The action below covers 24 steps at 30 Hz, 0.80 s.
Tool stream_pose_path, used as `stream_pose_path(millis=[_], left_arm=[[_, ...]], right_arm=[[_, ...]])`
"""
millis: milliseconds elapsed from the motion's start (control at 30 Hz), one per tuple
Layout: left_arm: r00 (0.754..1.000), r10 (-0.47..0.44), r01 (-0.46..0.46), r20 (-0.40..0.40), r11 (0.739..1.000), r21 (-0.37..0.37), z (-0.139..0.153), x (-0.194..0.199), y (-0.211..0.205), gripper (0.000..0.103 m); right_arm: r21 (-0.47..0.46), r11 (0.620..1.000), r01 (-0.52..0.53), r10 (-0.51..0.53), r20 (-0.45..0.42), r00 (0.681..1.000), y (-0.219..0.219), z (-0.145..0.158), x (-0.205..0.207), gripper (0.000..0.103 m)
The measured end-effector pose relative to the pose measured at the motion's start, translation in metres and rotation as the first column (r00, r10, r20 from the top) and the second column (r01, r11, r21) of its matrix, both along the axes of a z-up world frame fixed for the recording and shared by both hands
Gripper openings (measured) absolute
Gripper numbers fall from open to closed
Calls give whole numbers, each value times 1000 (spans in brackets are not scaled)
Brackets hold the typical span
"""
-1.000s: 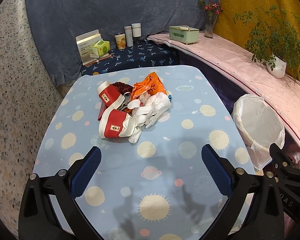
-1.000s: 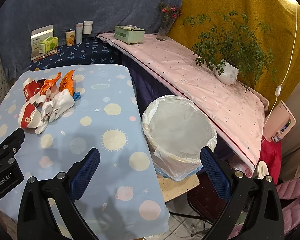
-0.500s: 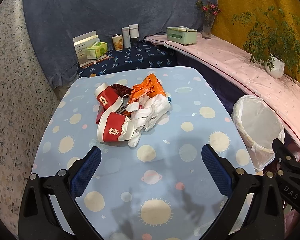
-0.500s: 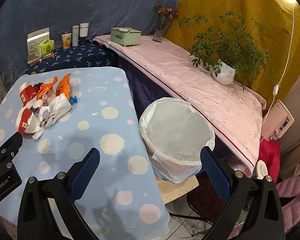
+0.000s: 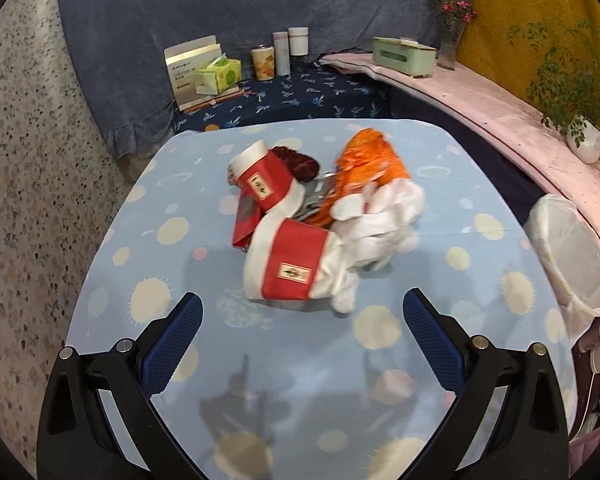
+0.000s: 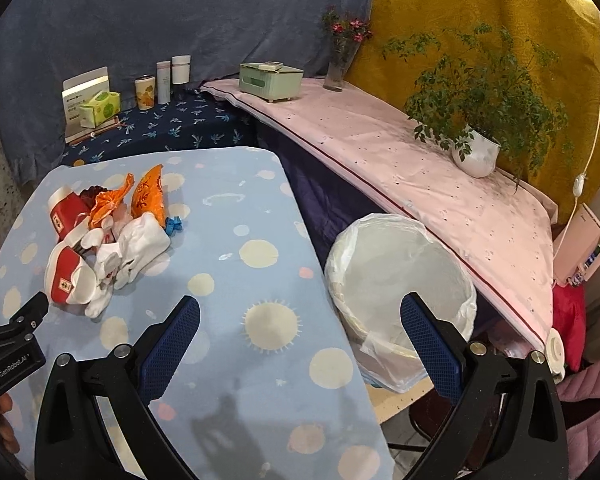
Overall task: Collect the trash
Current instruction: 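Move both grippers down to the pile, left toward the red-white paper cup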
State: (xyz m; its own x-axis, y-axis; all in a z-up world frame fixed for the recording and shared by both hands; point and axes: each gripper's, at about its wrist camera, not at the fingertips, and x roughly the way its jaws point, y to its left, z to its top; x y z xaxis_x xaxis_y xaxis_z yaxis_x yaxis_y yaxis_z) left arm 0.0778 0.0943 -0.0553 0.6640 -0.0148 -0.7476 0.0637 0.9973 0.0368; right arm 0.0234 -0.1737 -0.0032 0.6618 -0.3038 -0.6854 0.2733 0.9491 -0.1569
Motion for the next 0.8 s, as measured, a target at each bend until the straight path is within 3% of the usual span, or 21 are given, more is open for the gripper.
stream_pose_path(millis=[300,567,800], left_arm=[[994,-107,106,-16,993,-55,-41,33,31,96],[990,-125,116,-60,984,-138,-69,61,34,96],[985,-152,140,-83,982,-130,-86,77,25,95]], right_arm=[[27,996,-83,83,-6,997,44,-17,50,96],[66,987,-144,147,-43,988,70,-37,84,96],[104,980,-168,175,-67,982,80,-49,100,95]])
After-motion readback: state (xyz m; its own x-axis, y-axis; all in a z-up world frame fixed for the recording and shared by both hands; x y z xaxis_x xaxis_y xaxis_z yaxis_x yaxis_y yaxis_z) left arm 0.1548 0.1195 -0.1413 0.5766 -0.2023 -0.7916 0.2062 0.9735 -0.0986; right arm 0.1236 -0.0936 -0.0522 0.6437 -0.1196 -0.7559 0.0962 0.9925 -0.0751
